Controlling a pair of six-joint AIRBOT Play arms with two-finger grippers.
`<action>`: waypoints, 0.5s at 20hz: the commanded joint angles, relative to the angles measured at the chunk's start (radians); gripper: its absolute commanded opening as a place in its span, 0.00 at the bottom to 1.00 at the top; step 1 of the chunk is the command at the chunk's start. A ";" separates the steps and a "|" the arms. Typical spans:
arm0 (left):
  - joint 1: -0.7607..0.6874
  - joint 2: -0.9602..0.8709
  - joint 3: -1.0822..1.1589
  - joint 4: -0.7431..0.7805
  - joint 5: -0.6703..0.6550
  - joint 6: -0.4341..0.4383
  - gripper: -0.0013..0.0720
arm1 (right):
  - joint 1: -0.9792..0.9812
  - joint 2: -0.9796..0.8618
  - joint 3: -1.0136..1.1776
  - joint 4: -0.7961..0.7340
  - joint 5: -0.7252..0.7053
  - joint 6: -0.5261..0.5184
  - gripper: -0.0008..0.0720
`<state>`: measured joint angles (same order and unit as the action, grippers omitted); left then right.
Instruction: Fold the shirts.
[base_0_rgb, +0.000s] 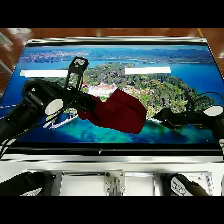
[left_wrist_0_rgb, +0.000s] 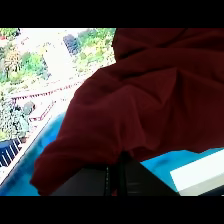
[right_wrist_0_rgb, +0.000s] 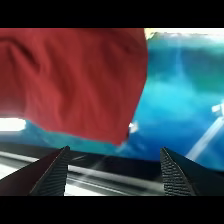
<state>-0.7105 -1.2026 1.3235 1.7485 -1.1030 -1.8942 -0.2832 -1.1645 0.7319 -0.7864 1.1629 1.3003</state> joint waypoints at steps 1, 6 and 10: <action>0.001 -0.002 -0.011 0.007 -0.017 0.000 0.08 | 0.011 -0.219 -0.019 0.141 -0.018 -0.085 0.94; 0.001 -0.001 -0.011 0.007 -0.017 0.000 0.08 | 0.166 -0.372 -0.019 0.238 -0.132 -0.118 0.94; 0.001 0.001 -0.010 0.009 -0.019 0.000 0.08 | 0.232 -0.376 -0.018 0.415 -0.254 -0.117 0.24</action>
<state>-0.7105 -1.2037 1.3132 1.7546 -1.1183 -1.8946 -0.0956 -1.5162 0.7136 -0.5110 0.9962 1.1923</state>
